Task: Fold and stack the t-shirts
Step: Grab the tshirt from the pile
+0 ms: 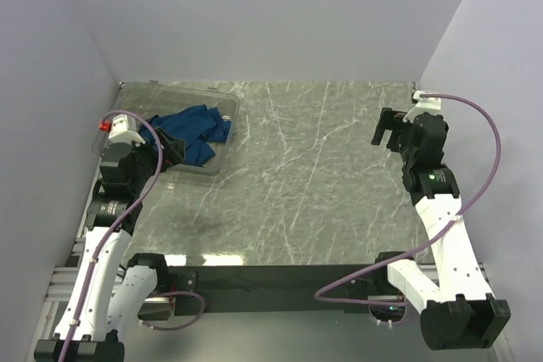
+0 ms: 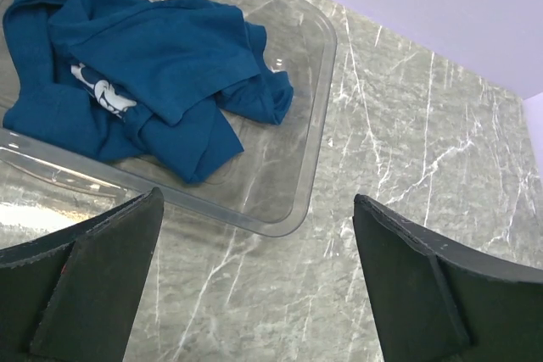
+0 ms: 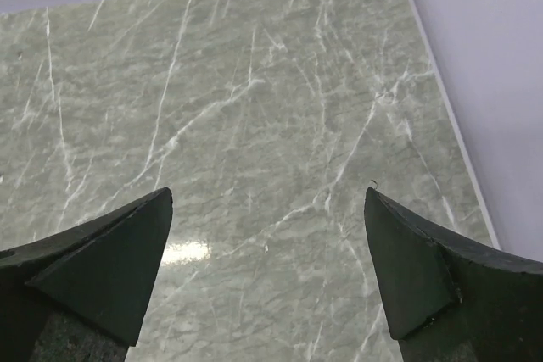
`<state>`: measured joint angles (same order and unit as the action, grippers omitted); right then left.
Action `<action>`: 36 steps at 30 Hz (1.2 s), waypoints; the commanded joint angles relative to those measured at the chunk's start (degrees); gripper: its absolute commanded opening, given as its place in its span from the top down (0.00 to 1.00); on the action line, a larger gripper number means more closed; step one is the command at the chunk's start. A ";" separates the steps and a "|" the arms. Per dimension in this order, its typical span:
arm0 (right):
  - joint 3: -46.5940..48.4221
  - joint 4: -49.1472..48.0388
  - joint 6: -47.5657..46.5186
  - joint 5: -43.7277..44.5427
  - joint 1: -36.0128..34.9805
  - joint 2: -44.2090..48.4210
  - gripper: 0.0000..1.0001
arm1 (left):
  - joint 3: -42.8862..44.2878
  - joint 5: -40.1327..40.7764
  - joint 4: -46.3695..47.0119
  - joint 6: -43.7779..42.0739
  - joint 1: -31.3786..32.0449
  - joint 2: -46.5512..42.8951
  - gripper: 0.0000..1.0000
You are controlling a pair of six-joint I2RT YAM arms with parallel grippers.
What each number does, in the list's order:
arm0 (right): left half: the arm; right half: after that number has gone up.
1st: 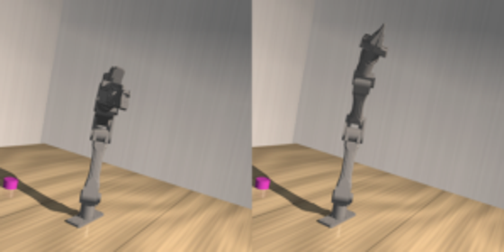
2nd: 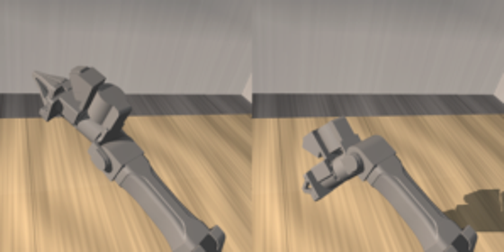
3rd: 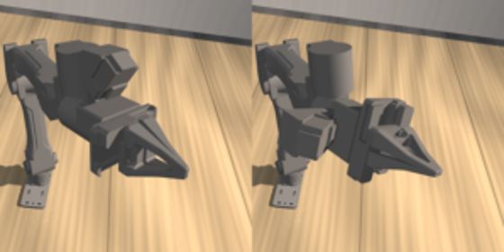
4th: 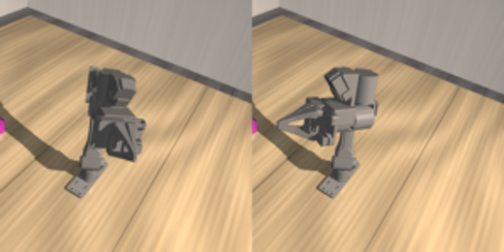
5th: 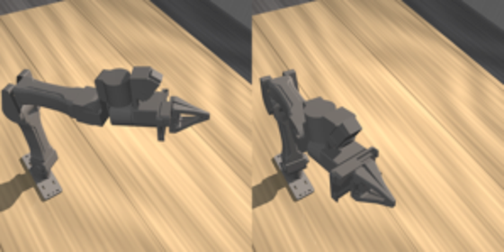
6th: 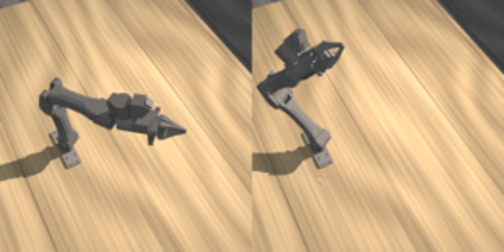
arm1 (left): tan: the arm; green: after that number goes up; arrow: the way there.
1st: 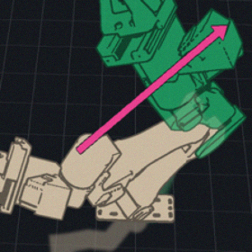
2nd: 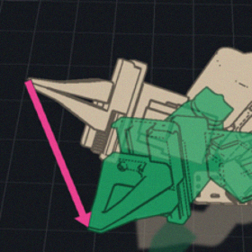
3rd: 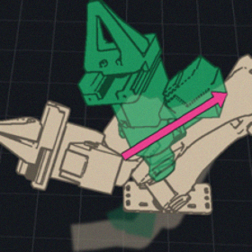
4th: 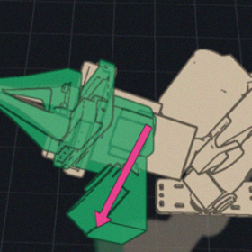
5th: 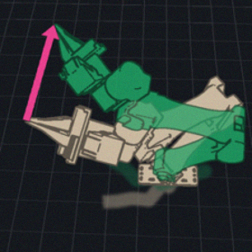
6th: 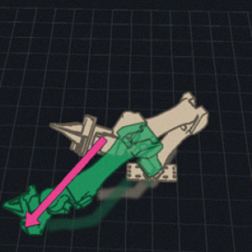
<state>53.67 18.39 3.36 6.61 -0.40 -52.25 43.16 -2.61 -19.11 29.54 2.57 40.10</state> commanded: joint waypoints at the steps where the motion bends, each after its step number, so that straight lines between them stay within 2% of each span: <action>1: 3.19 -2.13 -1.32 -3.43 -0.30 -1.10 0.00 | -0.62 0.76 2.33 1.75 0.16 -0.20 0.01; 3: 3.98 -0.65 -7.09 -8.25 -0.39 -0.92 0.00 | 0.08 1.81 1.54 1.84 0.16 0.77 0.01; 4: 4.16 0.32 -10.53 -19.59 -0.39 -0.75 0.00 | 0.61 2.08 1.10 1.66 0.16 1.38 0.01; 6: 4.42 5.82 -22.61 -31.25 -0.65 -0.75 0.00 | 1.57 2.44 0.14 1.31 0.16 3.31 0.01; 10: 5.57 10.69 -24.36 -36.58 -1.62 -2.15 0.00 | 4.65 2.44 -1.36 0.87 0.07 7.09 0.01; 15: 7.06 14.92 -24.89 -45.09 -1.35 -7.25 0.00 | 11.57 7.09 -3.64 -1.58 0.07 18.59 0.00; 20: 7.15 14.65 -25.42 -48.44 -1.44 -9.36 0.00 | 19.15 8.49 -5.23 -4.23 -0.55 35.62 0.03; 26: 6.19 13.51 -25.07 -49.15 -1.35 -9.80 0.00 | 31.10 8.76 -7.25 -5.37 -0.72 54.26 0.11; 33: 4.16 11.67 -23.84 -48.71 -1.35 -9.89 0.00 | 42.62 10.35 -11.73 -6.69 -0.63 68.61 0.20; 36: 4.25 11.67 -23.83 -48.71 -1.18 -10.24 0.00 | 44.46 11.75 -12.97 -7.65 -0.46 72.57 0.29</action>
<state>57.76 32.16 -20.69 -41.08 -1.83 -62.52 84.36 7.03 -29.54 23.86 1.96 110.69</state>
